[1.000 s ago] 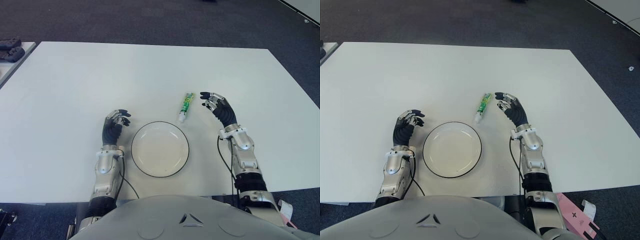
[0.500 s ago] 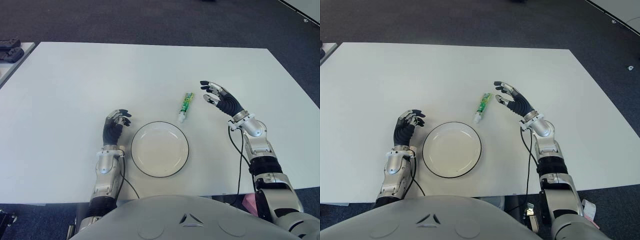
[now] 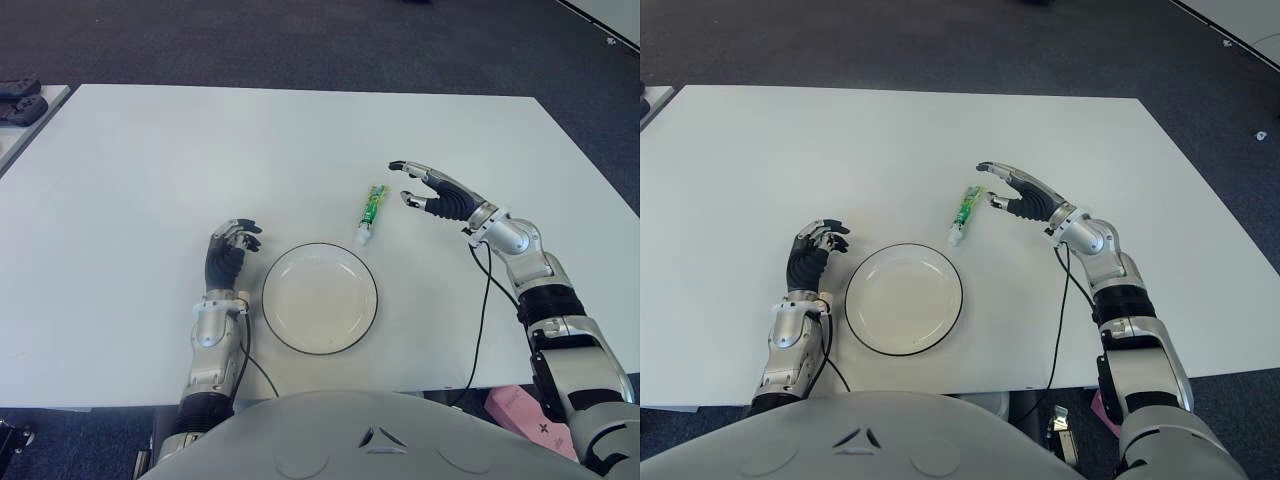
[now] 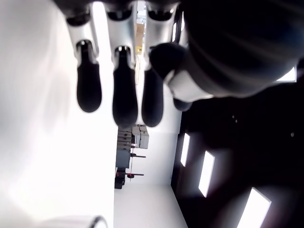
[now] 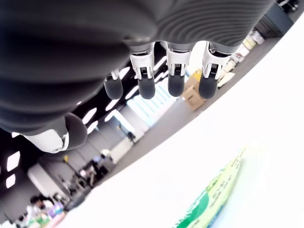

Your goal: Put the toothpaste on the table into the plate.

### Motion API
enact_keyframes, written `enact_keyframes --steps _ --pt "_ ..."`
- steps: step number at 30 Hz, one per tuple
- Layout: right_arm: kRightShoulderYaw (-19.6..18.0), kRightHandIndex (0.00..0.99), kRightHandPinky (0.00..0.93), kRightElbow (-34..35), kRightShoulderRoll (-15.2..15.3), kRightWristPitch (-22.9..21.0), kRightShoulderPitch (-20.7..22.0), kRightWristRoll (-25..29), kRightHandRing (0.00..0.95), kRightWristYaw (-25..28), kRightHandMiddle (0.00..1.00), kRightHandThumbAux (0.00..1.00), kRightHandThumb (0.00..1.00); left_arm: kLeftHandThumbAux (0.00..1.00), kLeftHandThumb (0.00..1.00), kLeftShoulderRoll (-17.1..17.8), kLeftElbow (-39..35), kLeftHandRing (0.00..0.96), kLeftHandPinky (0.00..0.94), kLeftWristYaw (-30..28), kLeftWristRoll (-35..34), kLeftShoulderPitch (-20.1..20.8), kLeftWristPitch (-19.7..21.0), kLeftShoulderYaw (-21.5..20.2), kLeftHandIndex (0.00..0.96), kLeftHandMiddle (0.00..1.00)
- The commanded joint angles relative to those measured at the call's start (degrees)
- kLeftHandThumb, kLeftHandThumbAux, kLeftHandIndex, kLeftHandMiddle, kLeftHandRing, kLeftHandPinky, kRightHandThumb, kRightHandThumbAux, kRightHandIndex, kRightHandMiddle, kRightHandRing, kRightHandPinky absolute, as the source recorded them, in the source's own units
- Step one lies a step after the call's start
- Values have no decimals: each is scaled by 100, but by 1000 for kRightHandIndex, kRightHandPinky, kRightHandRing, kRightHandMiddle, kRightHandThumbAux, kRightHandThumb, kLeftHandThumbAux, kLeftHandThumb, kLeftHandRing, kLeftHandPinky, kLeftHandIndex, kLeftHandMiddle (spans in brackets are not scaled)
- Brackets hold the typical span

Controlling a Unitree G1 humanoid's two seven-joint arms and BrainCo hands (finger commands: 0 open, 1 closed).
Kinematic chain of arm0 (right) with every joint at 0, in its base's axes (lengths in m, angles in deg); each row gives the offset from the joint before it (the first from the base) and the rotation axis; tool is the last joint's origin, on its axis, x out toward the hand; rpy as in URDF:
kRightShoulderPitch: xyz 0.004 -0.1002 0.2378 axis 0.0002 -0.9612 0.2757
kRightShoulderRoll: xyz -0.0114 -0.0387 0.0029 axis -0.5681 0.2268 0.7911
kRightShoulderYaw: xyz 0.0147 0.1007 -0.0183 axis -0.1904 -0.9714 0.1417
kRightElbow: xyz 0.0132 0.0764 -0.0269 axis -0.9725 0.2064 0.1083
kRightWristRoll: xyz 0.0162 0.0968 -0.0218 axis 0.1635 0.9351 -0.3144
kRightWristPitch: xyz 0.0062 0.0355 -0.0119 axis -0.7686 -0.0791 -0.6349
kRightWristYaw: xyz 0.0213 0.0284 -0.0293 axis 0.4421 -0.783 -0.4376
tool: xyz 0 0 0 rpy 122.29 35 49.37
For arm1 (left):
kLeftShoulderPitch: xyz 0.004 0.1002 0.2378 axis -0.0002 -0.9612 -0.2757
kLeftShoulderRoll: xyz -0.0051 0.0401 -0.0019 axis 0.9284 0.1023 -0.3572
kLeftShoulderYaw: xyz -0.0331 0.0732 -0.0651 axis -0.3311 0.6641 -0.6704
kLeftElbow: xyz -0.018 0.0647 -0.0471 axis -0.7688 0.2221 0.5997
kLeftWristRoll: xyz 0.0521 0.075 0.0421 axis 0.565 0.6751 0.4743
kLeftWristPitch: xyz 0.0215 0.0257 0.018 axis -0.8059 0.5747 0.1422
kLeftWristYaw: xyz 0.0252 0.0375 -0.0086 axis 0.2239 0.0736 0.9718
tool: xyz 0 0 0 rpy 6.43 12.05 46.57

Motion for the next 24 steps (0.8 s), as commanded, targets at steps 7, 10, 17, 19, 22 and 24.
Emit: enact_keyframes --steps 7,10,17,19,22,24 --pt "886 0 0 -1574 262 929 1309 -1502 0 -1266 0 338 618 677 835 -151 329 567 543 27 -56 -129 40 36 417 487" --pt "1236 0 0 -1887 288 1044 1534 -1986 0 -1790 0 338 605 677 835 -160 327 569 551 64 -50 -140 44 43 418 486" --pt "2020 0 0 -2356 295 1262 1933 -2884 0 -2807 0 328 554 677 837 -200 287 570 550 193 23 -175 44 69 421 483" --pt "2240 0 0 -2429 311 1286 2034 -3126 0 -3084 0 320 544 676 837 -208 272 569 549 229 33 -183 66 78 423 481" --pt "2545 0 0 -2528 320 1273 2178 -3456 0 -3464 0 308 532 676 837 -213 253 567 546 285 61 -194 90 91 427 479" --pt "2793 0 0 -2611 293 1200 2300 -3722 0 -3731 0 302 527 676 838 -209 240 566 544 317 82 -208 85 103 428 477"
